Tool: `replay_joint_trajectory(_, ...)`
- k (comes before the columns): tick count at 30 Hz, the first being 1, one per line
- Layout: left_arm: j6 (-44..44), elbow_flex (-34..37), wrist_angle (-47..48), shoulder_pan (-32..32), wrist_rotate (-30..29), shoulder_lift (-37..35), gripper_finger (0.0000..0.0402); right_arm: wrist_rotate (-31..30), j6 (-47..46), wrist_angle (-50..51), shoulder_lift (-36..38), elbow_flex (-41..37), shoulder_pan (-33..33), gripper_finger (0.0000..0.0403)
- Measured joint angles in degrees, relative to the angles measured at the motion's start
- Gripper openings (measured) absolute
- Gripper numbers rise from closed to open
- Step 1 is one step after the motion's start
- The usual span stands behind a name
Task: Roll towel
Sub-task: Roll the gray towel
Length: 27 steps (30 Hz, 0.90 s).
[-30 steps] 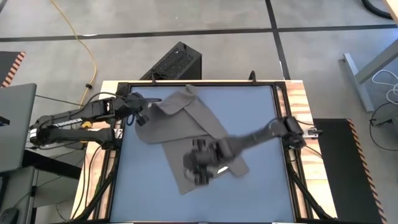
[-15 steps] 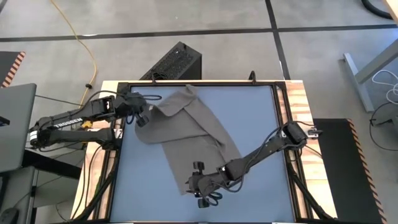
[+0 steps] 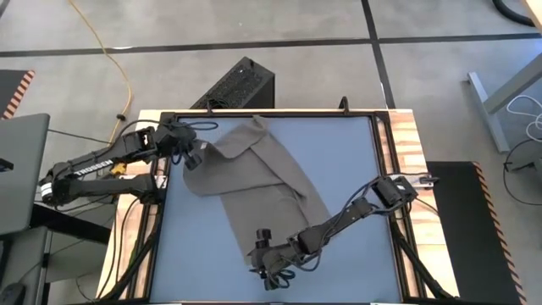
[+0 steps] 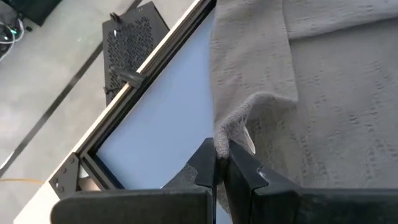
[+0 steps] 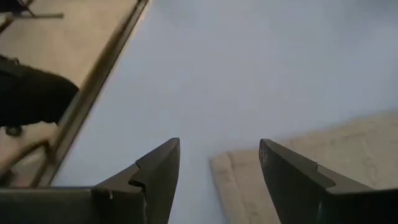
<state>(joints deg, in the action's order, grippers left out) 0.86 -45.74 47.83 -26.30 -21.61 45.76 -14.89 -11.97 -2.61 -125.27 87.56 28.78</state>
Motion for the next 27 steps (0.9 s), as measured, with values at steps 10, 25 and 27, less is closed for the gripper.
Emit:
replay_joint_trajectory(10, 2.75, 0.0, 0.24, -1.95, 4.25, 0.0, 0.0, -5.35, -2.88, -4.09, -8.22, 1.98, 0.95, 0.0239)
replay_joint_trajectory(25, 7.39, 0.02, -1.08, -1.95, 9.37, -0.02, 0.0, -2.51, -11.49, 21.42, -1.79, 5.52, 2.71, 0.002)
replay_joint_trajectory(27, 7.84, 0.02, -2.71, -1.93, 10.26, -0.02, 0.0, -2.33, -8.66, 26.12, 3.07, 5.54, 3.63, 0.0019)
